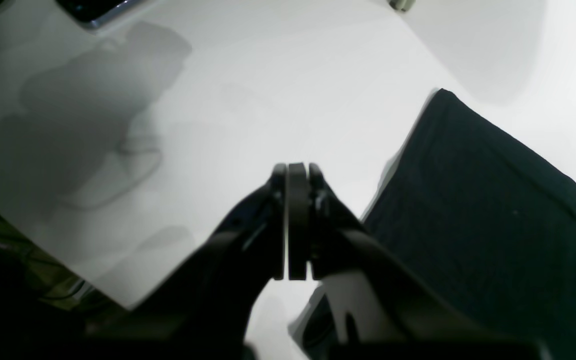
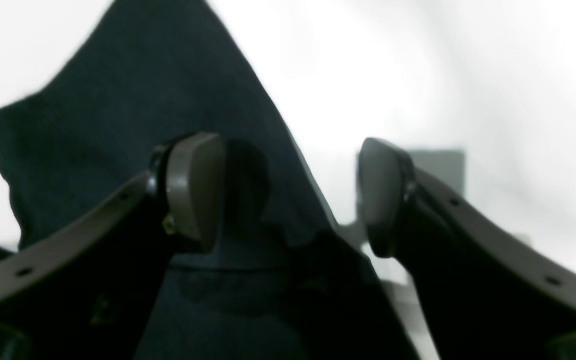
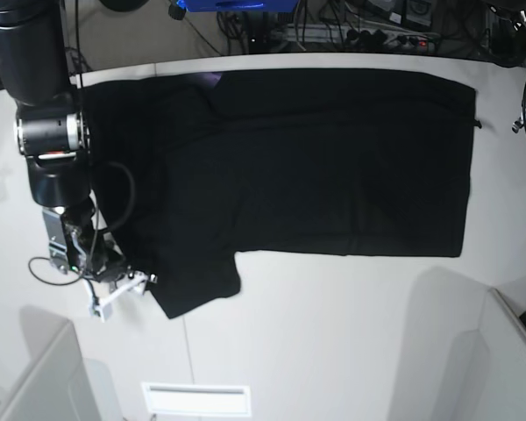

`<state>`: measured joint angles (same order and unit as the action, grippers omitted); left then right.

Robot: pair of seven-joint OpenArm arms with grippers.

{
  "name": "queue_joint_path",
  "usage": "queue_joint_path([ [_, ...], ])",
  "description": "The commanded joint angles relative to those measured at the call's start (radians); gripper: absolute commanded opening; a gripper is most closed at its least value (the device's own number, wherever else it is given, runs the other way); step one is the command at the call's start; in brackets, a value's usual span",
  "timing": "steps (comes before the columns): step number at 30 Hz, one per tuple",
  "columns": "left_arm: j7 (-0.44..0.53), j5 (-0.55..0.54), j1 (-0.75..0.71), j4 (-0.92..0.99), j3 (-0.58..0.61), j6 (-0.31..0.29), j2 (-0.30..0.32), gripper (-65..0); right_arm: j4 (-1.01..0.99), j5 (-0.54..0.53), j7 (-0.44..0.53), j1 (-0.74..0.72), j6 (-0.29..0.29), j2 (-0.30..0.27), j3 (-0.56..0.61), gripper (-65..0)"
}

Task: Fold the T-shirt properly
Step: 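Reach the right gripper to the hem corner beside the sleeve, then reach the left gripper to the opposite hem corner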

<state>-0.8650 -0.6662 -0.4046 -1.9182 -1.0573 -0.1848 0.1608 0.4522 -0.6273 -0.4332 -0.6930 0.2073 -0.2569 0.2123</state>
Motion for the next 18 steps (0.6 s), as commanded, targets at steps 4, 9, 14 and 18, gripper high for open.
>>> queue_joint_path([
  [4,0.020,-0.010,0.002,-0.002,-0.001,-0.003,0.016,-65.0,0.006,-0.006,0.007,-0.032,0.010,0.008,0.039,-24.5],
  [9,0.020,-0.010,0.003,0.000,-0.001,-0.003,0.016,-65.0,0.012,-0.006,0.010,-0.018,0.010,0.020,0.097,-24.8],
  [14,0.020,-0.010,0.003,0.001,-0.001,-0.003,0.016,-65.0,0.012,-0.006,0.015,-0.017,0.004,0.021,0.101,-26.0],
  [18,0.020,-0.010,0.006,0.053,0.005,-0.003,0.033,-65.0,0.006,-0.006,0.030,-0.017,0.004,0.015,0.106,-37.8],
])
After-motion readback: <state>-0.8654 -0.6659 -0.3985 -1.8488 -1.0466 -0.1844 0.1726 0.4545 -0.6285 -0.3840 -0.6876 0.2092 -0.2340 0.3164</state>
